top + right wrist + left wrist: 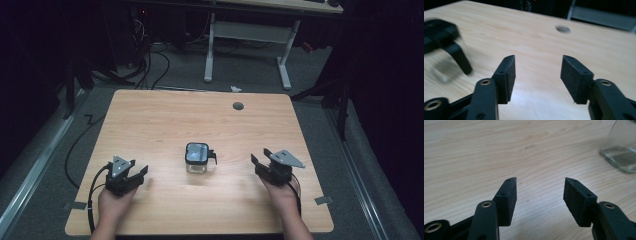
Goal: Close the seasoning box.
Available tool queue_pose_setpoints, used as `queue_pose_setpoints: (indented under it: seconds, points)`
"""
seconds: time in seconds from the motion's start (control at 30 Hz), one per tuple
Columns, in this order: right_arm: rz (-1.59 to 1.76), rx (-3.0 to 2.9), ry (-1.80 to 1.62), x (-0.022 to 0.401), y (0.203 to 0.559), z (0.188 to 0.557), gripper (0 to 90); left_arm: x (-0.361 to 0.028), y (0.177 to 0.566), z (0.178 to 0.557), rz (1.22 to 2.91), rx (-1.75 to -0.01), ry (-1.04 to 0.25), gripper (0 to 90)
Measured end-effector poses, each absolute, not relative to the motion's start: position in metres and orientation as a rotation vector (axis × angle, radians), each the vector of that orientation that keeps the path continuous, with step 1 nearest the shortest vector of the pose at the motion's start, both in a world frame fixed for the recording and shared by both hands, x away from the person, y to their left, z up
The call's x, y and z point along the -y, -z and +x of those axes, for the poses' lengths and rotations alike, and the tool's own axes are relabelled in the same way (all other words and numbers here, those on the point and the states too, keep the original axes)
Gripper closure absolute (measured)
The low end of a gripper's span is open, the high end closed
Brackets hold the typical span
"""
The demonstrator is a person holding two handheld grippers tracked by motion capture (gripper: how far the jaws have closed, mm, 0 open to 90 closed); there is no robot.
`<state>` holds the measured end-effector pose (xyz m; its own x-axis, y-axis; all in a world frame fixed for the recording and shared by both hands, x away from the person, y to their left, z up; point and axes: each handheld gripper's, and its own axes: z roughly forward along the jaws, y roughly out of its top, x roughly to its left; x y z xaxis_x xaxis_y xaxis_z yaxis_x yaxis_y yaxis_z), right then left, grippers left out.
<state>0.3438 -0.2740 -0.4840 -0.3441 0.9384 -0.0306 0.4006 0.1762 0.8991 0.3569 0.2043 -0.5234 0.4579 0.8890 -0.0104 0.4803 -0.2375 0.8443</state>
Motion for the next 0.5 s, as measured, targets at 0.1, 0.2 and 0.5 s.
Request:
queue_pose_setpoints:
  seconds: [0.1, 0.2, 0.5]
  points:
    - [1.333, -1.812, -1.107, 0.3, 0.502, 0.33, 42.7, -0.2, 0.527, 0.357, 1.902, -1.148, -0.604, 44.7]
    - [1.388, -1.795, -1.084, 0.32, 0.516, 0.313, 40.8, -0.197, 0.527, 0.355, 1.924, -1.131, -0.612, 44.5]
    - [1.42, -1.692, -1.091, 0.34, 0.516, 0.29, 38.3, -0.193, 0.522, 0.349, 1.908, -1.131, -0.618, 44.4]
